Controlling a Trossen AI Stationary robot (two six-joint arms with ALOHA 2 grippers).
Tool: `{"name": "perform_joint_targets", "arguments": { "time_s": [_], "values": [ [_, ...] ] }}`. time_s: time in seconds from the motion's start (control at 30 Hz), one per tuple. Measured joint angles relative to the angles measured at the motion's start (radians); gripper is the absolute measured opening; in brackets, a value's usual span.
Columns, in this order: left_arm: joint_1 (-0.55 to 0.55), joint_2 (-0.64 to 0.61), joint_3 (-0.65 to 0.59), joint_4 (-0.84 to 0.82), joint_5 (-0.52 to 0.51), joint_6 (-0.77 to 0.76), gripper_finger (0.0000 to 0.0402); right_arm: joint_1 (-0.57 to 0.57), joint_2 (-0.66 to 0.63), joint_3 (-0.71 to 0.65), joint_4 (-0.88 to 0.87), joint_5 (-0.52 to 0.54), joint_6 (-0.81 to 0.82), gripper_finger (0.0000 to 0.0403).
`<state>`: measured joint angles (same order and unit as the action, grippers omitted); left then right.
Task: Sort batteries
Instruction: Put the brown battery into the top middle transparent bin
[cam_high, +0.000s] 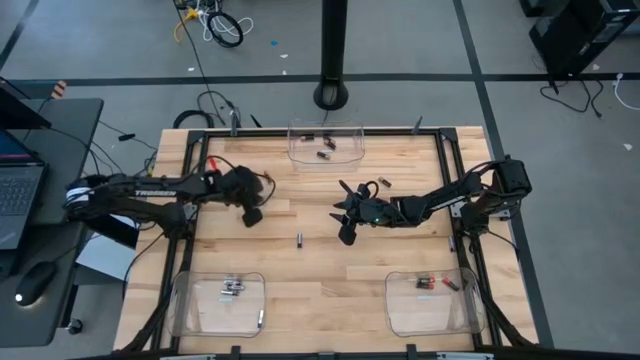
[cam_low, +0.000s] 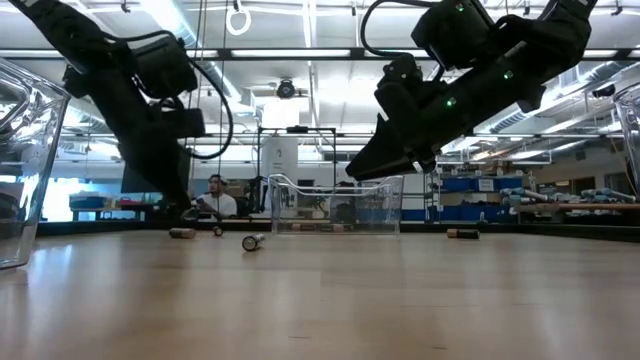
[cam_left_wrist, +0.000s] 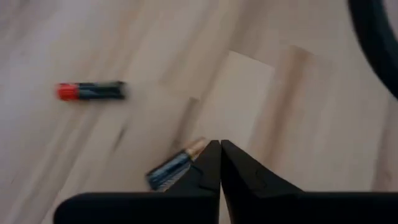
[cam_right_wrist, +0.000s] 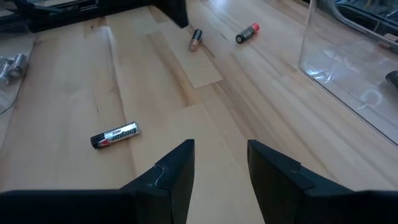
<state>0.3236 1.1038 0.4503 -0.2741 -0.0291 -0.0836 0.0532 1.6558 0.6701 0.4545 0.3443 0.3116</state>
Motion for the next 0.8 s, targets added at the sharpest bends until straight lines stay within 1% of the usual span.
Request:
{"name": "perform_joint_targets", "arguments": {
  "time_s": [0.1, 0.27, 0.33, 0.43, 0.53, 0.63, 0.8],
  "values": [
    [-0.016, 0.022, 0.0, -0.006, 0.017, 0.086, 0.0043, 0.0, 0.0, 0.0, 0.0, 0.0, 0.0, 0.0158],
    [-0.048, 0.079, 0.002, 0.006, 0.012, 0.109, 0.0113, 0.0, 0.0, 0.0, 0.0, 0.0, 0.001, 0.0158],
    [-0.058, 0.098, 0.0, 0.003, -0.022, 0.132, 0.0145, 0.0, 0.0, 0.0, 0.0, 0.0, 0.001, 0.0158],
    [-0.069, 0.108, 0.0, 0.031, -0.103, 0.17, 0.019, 0.0, 0.0, 0.0, 0.0, 0.0, 0.0, 0.0158],
    [-0.072, 0.11, 0.0, 0.045, -0.166, 0.217, 0.0225, 0.0, 0.0, 0.0, 0.0, 0.0, 0.0, 0.0158],
    [-0.071, 0.11, 0.0, 0.044, -0.19, 0.239, 0.0245, 0.0, 0.0, 0.0, 0.0, 0.0, 0.0, 0.0158],
    [-0.07, 0.145, 0.0, 0.039, -0.19, 0.24, 0.0245, 0.0, 0.0, 0.0, 0.0, 0.0, 0.0, 0.0158]
  ]
}}
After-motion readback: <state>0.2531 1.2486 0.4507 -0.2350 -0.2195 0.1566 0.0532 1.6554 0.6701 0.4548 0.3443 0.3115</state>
